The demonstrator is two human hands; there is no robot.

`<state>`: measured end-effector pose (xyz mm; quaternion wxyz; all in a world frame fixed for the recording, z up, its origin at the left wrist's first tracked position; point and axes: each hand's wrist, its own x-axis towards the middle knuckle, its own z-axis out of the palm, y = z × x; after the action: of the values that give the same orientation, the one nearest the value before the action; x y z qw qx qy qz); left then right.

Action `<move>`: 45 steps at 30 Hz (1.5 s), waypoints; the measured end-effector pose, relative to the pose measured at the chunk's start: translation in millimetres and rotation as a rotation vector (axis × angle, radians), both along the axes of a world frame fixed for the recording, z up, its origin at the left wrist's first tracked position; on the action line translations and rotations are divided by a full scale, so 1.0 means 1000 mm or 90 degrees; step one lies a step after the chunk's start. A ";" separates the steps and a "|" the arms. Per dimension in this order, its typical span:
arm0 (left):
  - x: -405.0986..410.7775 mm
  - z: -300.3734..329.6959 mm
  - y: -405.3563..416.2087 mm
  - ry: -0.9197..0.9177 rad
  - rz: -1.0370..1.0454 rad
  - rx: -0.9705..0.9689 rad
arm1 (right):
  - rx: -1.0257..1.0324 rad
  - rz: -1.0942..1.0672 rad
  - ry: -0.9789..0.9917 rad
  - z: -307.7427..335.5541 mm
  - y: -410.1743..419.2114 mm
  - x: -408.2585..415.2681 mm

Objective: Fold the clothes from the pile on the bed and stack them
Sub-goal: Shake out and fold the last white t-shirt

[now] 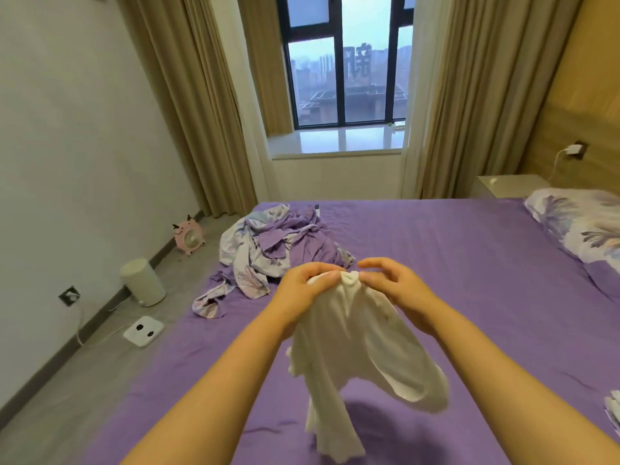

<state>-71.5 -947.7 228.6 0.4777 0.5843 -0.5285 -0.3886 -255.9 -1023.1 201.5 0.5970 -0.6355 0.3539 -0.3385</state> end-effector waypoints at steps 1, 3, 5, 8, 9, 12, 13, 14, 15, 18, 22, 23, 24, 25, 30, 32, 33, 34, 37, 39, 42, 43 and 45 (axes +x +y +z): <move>-0.002 0.012 0.004 0.014 0.012 -0.014 | -0.007 0.027 0.005 0.010 0.007 -0.005; -0.005 0.033 0.012 0.018 0.039 -0.037 | -0.023 0.063 0.022 0.027 0.022 -0.013; -0.004 0.052 0.019 -0.007 0.062 -0.058 | -0.033 0.059 0.012 0.046 0.037 -0.020; 0.001 0.074 0.030 -0.066 0.078 -0.100 | -0.058 0.025 -0.002 0.073 0.053 -0.027; 0.001 0.080 0.034 -0.075 0.078 -0.114 | -0.071 0.021 0.002 0.082 0.057 -0.028; 0.003 0.100 0.051 -0.088 0.055 -0.131 | -0.099 0.010 0.025 0.108 0.074 -0.029; 0.005 0.108 0.058 -0.091 0.024 -0.132 | -0.110 0.008 0.036 0.116 0.079 -0.029; 0.007 0.117 0.066 -0.095 -0.019 -0.131 | -0.118 0.007 0.047 0.123 0.084 -0.030; 0.010 0.127 0.074 -0.101 -0.068 -0.123 | -0.126 0.005 0.059 0.130 0.089 -0.032; 0.022 0.156 0.098 -0.131 -0.212 -0.086 | -0.132 -0.008 0.095 0.147 0.104 -0.039; 0.036 0.177 0.116 -0.255 -0.295 -0.086 | -0.127 -0.019 0.099 0.160 0.125 -0.042; 0.038 0.179 0.119 -0.304 -0.298 -0.095 | -0.128 -0.023 0.104 0.162 0.130 -0.042; 0.039 0.181 0.122 -0.343 -0.298 -0.106 | -0.130 -0.026 0.111 0.164 0.135 -0.041; 0.041 0.182 0.125 -0.367 -0.293 -0.117 | -0.131 -0.028 0.114 0.164 0.140 -0.042; 0.051 0.183 0.138 -0.357 -0.183 -0.180 | -0.133 -0.046 0.133 0.160 0.162 -0.043; 0.058 0.182 0.142 -0.293 -0.116 -0.208 | -0.133 -0.050 0.130 0.156 0.171 -0.043; 0.061 0.182 0.144 -0.247 -0.089 -0.213 | -0.132 -0.048 0.125 0.155 0.175 -0.044; 0.064 0.182 0.146 -0.197 -0.064 -0.211 | -0.128 -0.044 0.119 0.153 0.180 -0.044; 0.073 0.187 0.152 -0.077 0.015 -0.218 | -0.111 -0.034 0.088 0.150 0.195 -0.046; 0.081 0.191 0.155 -0.046 0.070 -0.236 | -0.114 -0.033 0.075 0.149 0.204 -0.049; 0.096 0.192 0.159 -0.068 0.125 -0.247 | -0.125 -0.042 0.064 0.151 0.215 -0.057; 0.101 0.191 0.161 -0.081 0.140 -0.251 | -0.128 -0.045 0.058 0.152 0.218 -0.061; 0.111 0.188 0.165 -0.090 0.150 -0.252 | -0.132 -0.044 0.049 0.156 0.223 -0.070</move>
<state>39.2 -782.7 416.7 0.5868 0.5625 -0.5548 -0.1774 -326.3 -800.3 358.0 0.5016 -0.6939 0.3613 -0.3692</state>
